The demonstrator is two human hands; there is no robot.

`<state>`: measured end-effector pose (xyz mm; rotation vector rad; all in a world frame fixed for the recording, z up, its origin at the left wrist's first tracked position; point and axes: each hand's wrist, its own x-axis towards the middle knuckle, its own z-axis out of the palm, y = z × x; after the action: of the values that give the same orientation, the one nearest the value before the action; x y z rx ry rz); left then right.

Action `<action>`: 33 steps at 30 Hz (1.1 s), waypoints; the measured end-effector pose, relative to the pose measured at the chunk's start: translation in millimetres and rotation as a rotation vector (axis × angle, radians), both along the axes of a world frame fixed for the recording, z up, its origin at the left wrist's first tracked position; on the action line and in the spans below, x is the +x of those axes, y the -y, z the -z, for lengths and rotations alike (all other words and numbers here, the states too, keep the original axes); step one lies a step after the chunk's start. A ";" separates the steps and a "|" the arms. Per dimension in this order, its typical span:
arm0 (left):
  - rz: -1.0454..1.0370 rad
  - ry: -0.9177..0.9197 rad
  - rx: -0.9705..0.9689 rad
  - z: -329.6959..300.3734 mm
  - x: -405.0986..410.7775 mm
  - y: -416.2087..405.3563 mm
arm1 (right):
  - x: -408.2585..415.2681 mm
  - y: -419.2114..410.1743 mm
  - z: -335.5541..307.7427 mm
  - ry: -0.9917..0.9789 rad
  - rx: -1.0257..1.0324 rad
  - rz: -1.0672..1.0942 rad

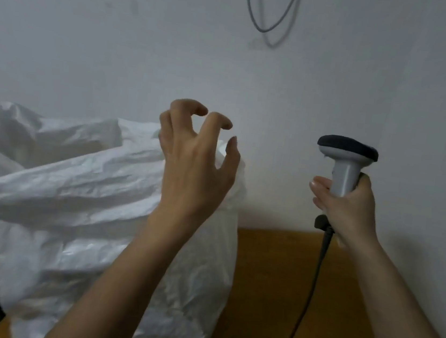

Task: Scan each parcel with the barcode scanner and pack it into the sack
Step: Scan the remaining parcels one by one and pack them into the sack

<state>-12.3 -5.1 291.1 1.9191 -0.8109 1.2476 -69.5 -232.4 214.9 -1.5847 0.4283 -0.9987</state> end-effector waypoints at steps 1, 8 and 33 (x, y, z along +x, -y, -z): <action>0.026 -0.013 0.012 7.7 -5.3 20.4 | -8.2 16.1 5.3 -0.016 -0.001 -0.002; 0.132 -0.192 0.098 72.2 -20.9 125.7 | -30.3 102.2 56.9 -0.121 0.163 -0.004; 0.082 -1.291 0.576 386.9 21.7 176.7 | -32.4 123.2 361.0 -0.835 0.811 -0.004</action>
<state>9.4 -181.9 -95.8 2.4989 -0.5004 -0.4561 -101.9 -355.7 -146.0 -1.1591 1.2193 -0.0412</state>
